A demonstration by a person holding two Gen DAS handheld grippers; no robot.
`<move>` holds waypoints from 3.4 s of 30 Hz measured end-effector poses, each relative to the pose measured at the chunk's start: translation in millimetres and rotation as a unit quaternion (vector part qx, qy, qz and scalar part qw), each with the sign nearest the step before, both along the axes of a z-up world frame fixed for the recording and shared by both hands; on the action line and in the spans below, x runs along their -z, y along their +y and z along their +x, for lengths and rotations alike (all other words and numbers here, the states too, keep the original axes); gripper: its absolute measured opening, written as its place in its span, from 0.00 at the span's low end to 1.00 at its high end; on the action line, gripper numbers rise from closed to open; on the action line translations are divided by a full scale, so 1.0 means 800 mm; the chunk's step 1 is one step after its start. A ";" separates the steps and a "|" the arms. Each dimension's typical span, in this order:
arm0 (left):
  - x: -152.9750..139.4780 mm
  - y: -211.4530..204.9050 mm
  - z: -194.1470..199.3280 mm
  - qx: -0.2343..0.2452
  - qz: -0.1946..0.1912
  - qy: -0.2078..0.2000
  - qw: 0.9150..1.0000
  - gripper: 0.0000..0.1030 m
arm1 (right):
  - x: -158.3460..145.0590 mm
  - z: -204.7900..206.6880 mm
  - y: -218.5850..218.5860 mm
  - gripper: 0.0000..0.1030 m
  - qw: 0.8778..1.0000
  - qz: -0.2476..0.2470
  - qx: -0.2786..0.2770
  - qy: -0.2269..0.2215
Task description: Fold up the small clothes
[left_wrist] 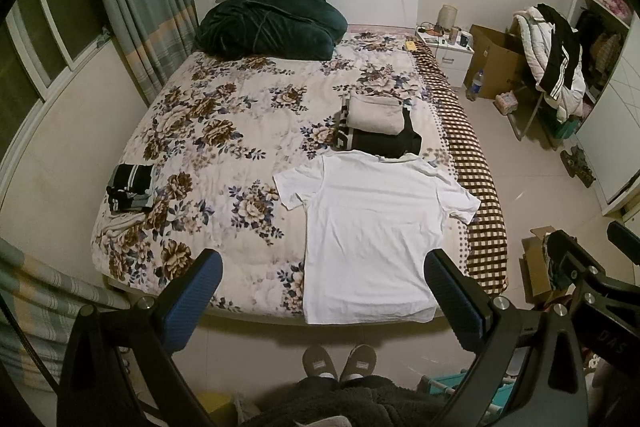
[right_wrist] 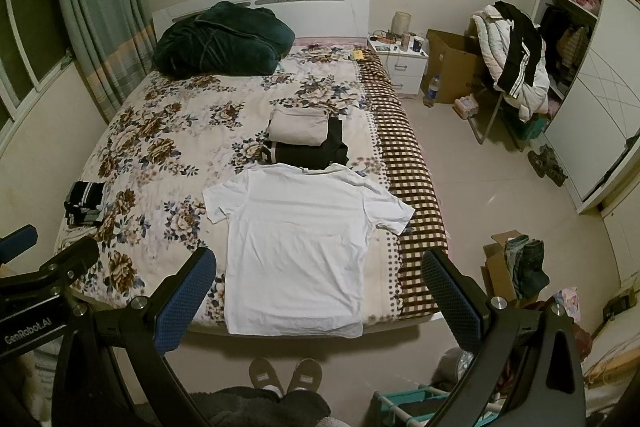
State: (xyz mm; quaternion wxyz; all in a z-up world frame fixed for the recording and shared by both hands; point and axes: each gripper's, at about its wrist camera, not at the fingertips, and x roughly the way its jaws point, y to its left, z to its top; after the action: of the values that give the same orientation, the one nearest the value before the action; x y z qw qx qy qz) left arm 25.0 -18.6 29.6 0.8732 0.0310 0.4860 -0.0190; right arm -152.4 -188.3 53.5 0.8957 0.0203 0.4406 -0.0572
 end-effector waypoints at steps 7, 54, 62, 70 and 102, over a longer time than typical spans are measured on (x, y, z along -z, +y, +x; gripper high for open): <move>-0.001 -0.001 0.001 0.000 0.000 -0.001 1.000 1.00 | 0.004 -0.001 -0.003 1.00 1.000 0.001 0.000 0.000; 0.494 -0.172 0.379 -0.036 0.100 0.148 0.983 1.00 | 0.721 0.311 -0.409 1.00 0.841 0.368 0.390 0.069; 0.645 -0.197 0.427 -0.049 0.104 0.209 0.971 1.00 | 0.892 0.311 -0.463 1.00 0.716 0.503 0.484 -0.024; 0.692 -0.213 0.444 -0.045 0.098 0.219 0.970 1.00 | 0.910 0.319 -0.458 1.00 0.695 0.520 0.479 -0.130; 0.676 -0.153 0.450 -0.101 0.046 0.194 0.975 1.00 | 0.770 0.532 -0.394 0.16 0.908 0.288 0.284 -0.109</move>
State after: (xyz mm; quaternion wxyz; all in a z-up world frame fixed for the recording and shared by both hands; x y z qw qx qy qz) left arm 384.8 -141.3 -511.1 0.7572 0.0182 0.6472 0.0859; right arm 273.1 -503.4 -562.6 0.8393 0.4073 0.3135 -0.1773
